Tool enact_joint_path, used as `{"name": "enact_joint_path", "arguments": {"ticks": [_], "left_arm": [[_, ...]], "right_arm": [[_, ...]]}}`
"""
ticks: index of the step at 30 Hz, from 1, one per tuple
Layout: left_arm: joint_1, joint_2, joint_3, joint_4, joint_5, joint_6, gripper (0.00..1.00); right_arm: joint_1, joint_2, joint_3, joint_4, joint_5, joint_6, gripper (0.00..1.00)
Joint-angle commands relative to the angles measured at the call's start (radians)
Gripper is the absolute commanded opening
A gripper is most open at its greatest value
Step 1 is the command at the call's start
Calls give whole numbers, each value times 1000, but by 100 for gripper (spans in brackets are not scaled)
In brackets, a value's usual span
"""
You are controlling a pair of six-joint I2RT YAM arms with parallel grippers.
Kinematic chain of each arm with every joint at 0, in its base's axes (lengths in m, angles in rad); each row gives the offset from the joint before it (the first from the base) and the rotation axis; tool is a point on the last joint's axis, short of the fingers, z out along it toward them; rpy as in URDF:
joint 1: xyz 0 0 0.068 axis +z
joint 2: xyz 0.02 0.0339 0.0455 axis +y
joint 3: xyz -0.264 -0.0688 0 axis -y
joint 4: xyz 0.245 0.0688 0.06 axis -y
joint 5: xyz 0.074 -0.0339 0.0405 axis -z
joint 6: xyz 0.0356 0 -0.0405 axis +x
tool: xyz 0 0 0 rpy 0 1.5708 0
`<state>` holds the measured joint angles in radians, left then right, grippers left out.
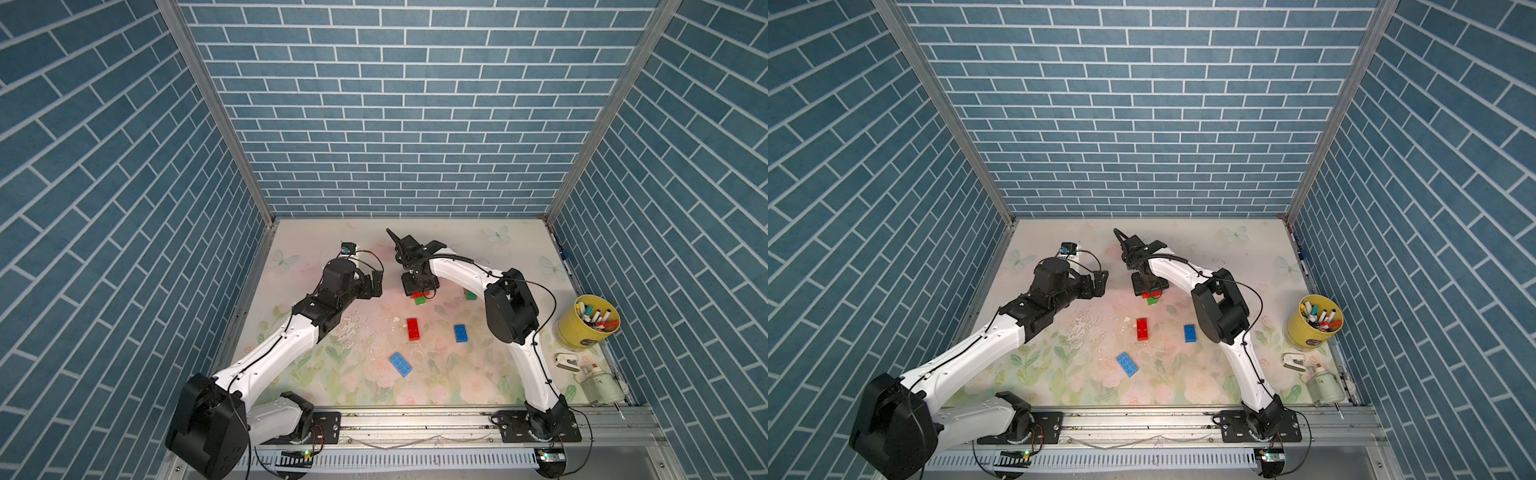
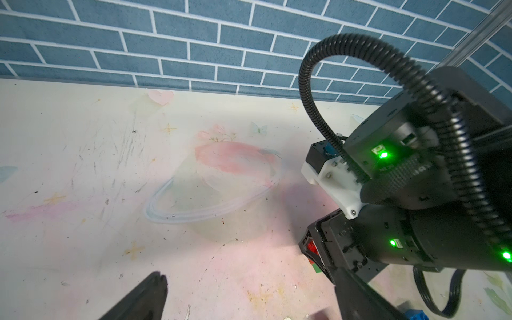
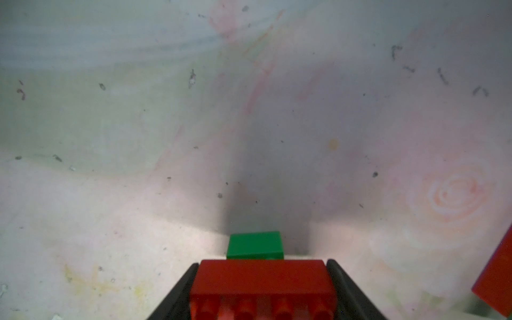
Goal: Assemble a rectangle with lego
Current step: Assemble the lego brick with the lego brick.
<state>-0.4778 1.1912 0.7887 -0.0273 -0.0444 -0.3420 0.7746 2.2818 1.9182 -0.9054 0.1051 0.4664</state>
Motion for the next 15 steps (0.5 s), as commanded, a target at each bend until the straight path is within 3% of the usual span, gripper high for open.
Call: {"name": "enact_joint_path", "arguments": {"ticks": [1,15], "left_arm": [[5,-3,7,-10,-4,6,100],[5,-7,7,-11,-1,4,100]], "right_arm": [[27,127,-27,-105,-14,12,35],[35,199,62,-178,-48,-5,35]]}}
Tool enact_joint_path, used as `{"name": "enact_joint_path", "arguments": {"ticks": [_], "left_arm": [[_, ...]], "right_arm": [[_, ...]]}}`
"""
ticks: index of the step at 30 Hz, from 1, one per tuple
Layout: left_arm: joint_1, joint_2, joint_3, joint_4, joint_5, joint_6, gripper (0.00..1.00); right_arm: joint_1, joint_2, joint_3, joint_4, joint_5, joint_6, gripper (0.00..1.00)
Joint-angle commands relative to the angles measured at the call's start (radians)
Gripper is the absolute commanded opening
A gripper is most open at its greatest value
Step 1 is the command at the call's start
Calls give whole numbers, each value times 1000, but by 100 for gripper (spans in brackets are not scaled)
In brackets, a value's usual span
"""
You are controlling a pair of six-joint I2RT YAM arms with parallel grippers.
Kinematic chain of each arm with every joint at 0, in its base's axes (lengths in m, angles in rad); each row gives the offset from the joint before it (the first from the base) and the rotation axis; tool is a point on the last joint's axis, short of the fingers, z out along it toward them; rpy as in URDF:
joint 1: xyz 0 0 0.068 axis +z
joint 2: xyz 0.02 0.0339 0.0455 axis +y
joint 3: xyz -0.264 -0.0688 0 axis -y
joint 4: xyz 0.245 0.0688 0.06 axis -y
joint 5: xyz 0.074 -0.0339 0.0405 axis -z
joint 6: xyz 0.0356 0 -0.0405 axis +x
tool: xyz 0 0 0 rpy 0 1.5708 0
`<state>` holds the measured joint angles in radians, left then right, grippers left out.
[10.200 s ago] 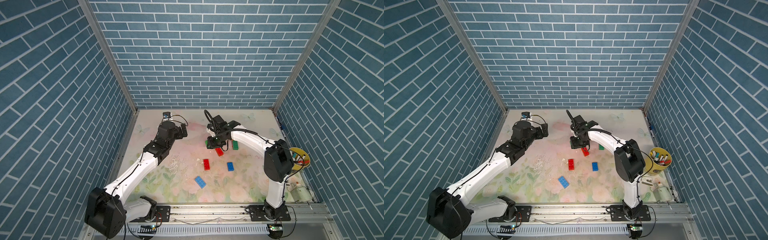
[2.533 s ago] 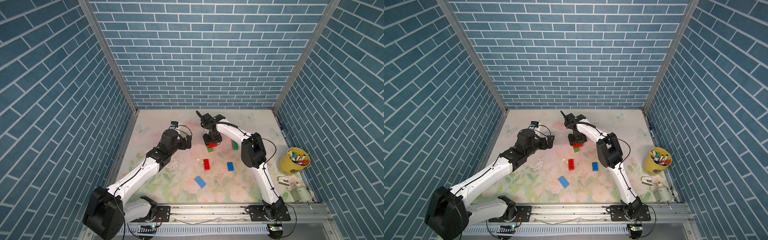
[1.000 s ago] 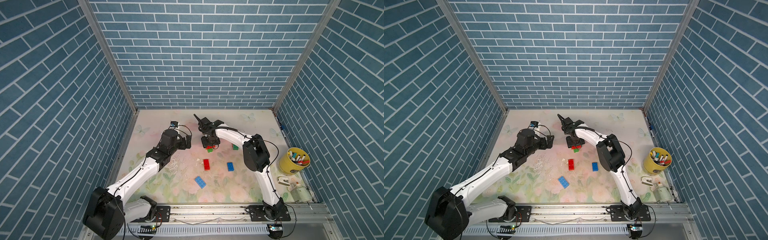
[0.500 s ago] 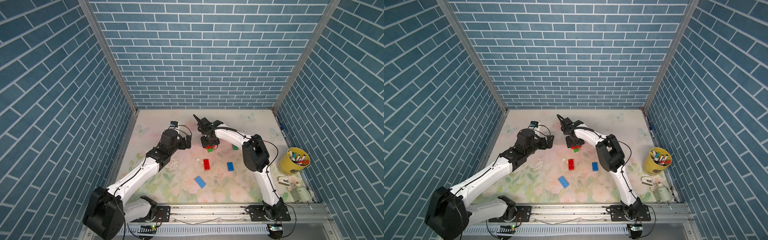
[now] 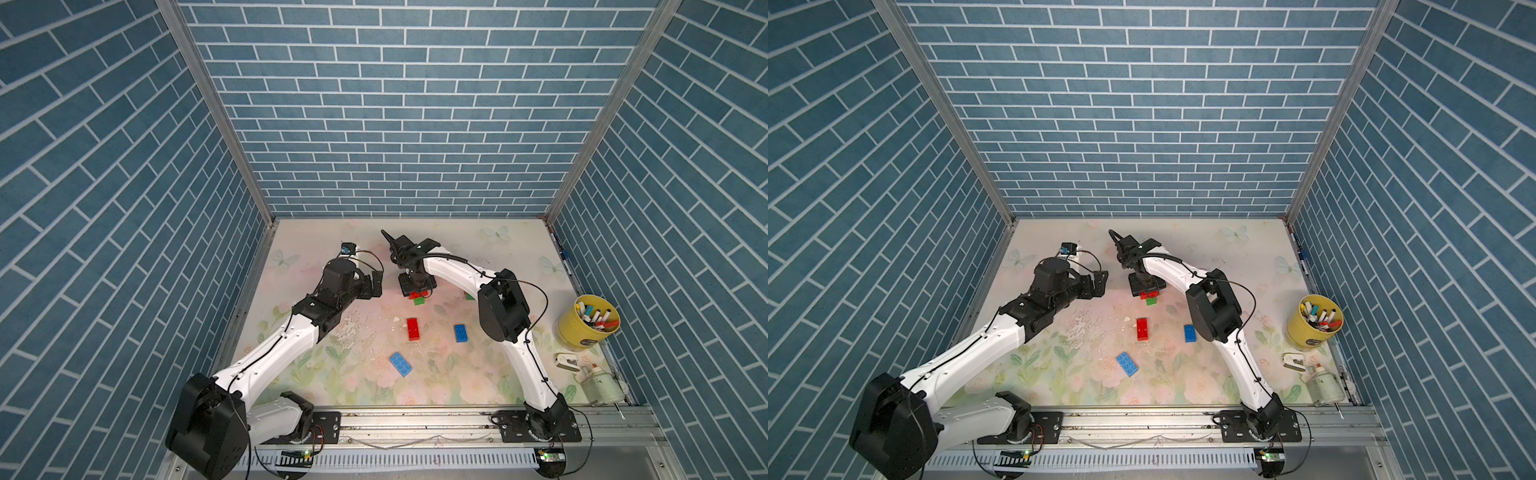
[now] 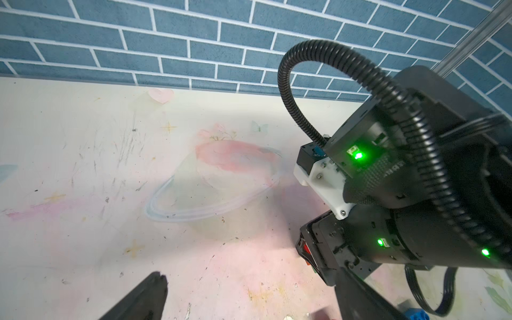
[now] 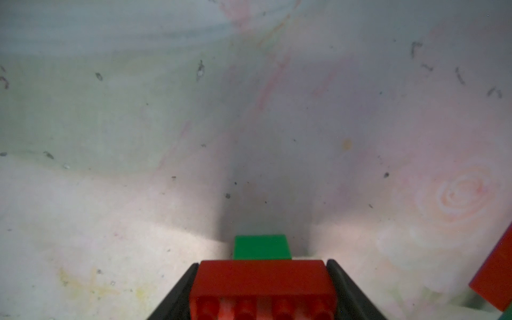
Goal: Assemble a rectangle with lego
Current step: Assemble the lego brick with the lego brick.
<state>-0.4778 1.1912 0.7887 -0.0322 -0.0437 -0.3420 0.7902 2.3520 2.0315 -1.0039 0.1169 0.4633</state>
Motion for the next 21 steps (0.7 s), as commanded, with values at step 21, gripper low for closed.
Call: {"name": "enact_joint_path", "arguments": {"ticks": [21], "left_arm": [[5,-31,14,-19,-14,9,100]], "right_arm": [[22,208,34,-188,-61,12,36]]}}
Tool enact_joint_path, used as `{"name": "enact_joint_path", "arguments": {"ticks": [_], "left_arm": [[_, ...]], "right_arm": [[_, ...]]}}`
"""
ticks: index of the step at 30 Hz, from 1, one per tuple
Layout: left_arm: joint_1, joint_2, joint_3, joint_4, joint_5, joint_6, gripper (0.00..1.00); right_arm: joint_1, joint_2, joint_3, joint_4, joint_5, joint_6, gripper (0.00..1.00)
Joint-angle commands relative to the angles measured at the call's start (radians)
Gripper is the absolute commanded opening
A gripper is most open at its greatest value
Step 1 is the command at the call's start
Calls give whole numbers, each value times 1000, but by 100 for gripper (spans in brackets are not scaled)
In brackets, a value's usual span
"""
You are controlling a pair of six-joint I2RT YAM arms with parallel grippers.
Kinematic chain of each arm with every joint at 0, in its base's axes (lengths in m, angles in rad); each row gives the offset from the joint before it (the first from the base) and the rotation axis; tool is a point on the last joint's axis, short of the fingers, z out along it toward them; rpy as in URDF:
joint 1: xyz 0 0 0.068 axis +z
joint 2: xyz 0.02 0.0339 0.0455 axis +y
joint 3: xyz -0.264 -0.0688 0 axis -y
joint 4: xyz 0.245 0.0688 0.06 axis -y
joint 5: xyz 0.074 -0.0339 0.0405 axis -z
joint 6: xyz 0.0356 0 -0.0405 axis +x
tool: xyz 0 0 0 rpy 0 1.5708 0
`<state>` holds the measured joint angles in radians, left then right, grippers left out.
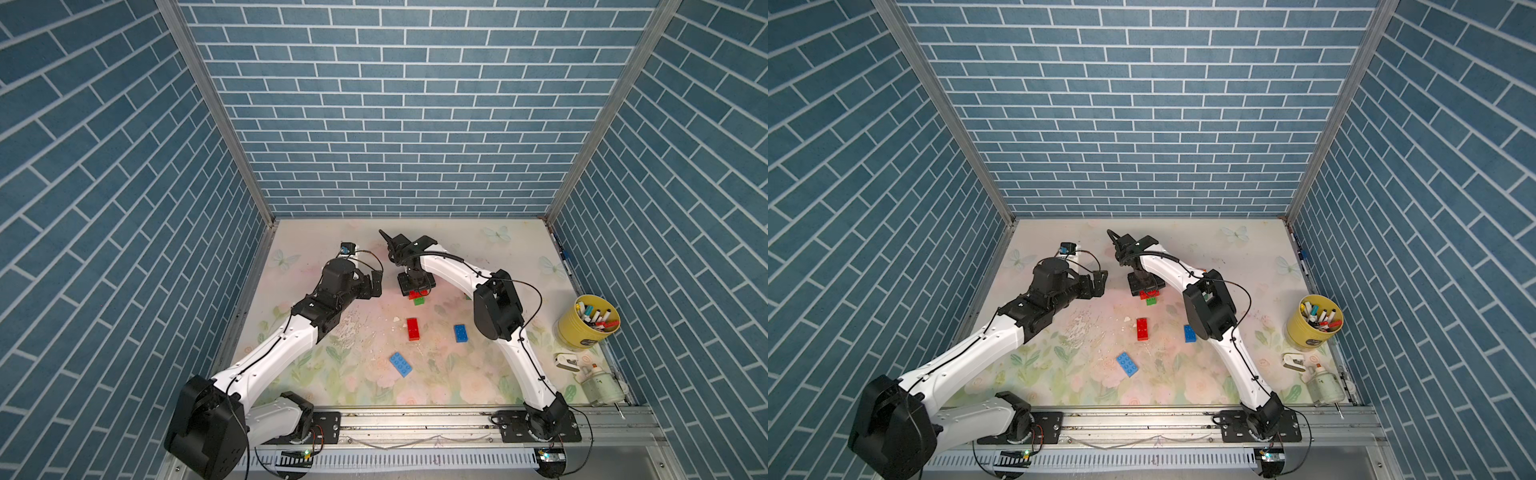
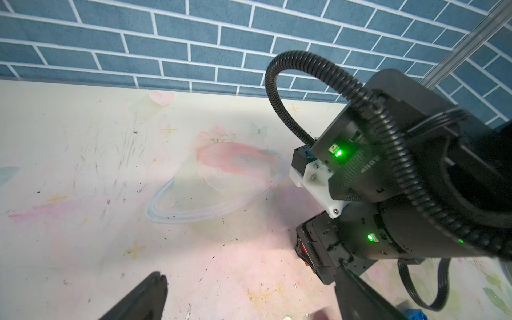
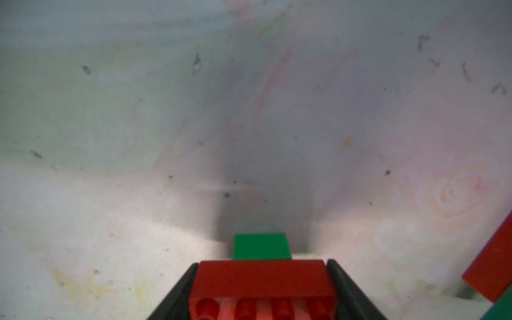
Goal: Assemble a rectangle with lego
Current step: Assemble the lego brick with the lego brick.
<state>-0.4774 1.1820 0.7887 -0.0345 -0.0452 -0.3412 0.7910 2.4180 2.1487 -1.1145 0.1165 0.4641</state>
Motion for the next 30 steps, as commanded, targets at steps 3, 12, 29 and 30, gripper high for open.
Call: {"name": "enact_joint_path", "arguments": {"ticks": [3,12,29,30], "left_arm": [[5,-44,15,-16,-28,5,100],[5,-135,9,6,-75,-1,100],[4,-131,15,-7,-78,-4,100],[4,-130,16,-8,-78,-6,100]], "right_arm": [[18,102,-106,-52,-61,32,36],[-20,-21,-91,-13,-32,127,37],[-67,-29,-45,4,1,120,65],[-69,-39,-51,11,-2,122,66]]}}
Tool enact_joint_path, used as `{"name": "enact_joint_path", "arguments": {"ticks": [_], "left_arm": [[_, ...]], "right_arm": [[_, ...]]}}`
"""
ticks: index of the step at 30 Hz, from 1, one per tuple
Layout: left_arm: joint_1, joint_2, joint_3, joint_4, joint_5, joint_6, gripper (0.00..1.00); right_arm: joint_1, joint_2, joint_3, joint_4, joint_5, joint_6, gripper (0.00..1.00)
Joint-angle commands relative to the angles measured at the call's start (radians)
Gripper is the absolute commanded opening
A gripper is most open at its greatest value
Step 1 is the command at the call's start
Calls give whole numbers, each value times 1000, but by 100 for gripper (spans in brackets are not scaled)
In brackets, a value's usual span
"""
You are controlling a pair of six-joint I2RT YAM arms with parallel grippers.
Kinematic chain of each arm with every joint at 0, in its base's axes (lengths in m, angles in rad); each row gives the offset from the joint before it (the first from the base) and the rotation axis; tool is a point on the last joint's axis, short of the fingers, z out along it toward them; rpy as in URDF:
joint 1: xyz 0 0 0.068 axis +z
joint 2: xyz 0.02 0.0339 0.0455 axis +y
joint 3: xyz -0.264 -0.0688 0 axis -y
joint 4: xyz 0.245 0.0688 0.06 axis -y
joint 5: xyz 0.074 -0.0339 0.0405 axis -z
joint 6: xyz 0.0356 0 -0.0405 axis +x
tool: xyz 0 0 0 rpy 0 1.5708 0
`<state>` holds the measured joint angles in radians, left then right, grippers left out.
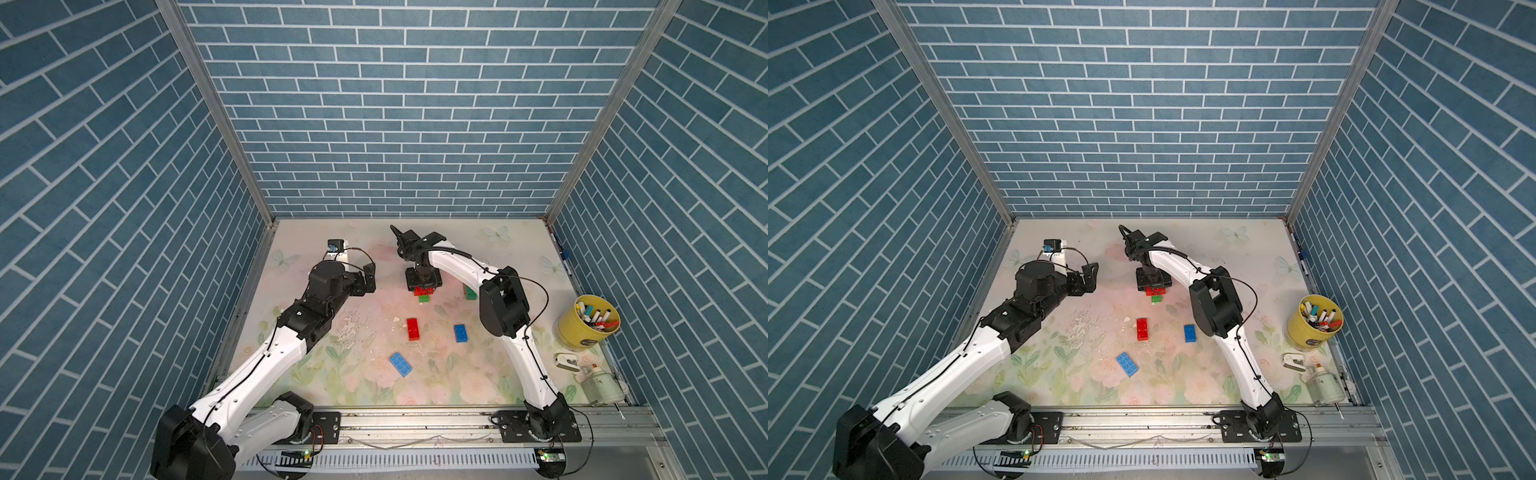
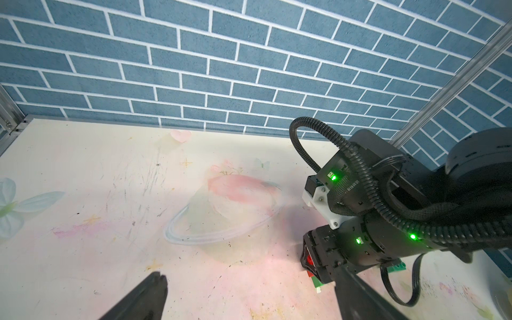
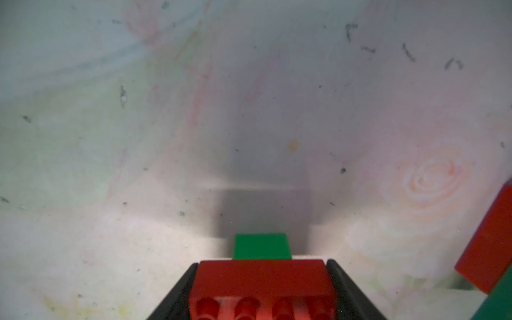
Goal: Assemble a rectangle with lego
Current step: Assemble the lego brick with the lego brick.
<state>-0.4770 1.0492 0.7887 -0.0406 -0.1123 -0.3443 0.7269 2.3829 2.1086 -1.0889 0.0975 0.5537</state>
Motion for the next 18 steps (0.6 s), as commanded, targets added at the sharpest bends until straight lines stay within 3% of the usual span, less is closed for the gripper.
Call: {"name": "enact_joint_path", "arguments": {"ticks": [1,8,12,15,18], "left_arm": [[4,6,18,-2,-9,-2,100],[2,16,19,-4,12,-22,100],[-8,21,23,-19,3,-32,100],[-56,48,49,-63,-36,-26,100],[-172,128,106,-146,-151,-27,100]], "right_arm": [[-10,-10,-13,-9,9,33,67],[-39,-89,-54,33,-34,28,85],[-66,-172,-121,80,-69,22,88],[-92,-279,-195,107,-66,15,88],[-136,-405,-294,131,-71,12,85]]}}
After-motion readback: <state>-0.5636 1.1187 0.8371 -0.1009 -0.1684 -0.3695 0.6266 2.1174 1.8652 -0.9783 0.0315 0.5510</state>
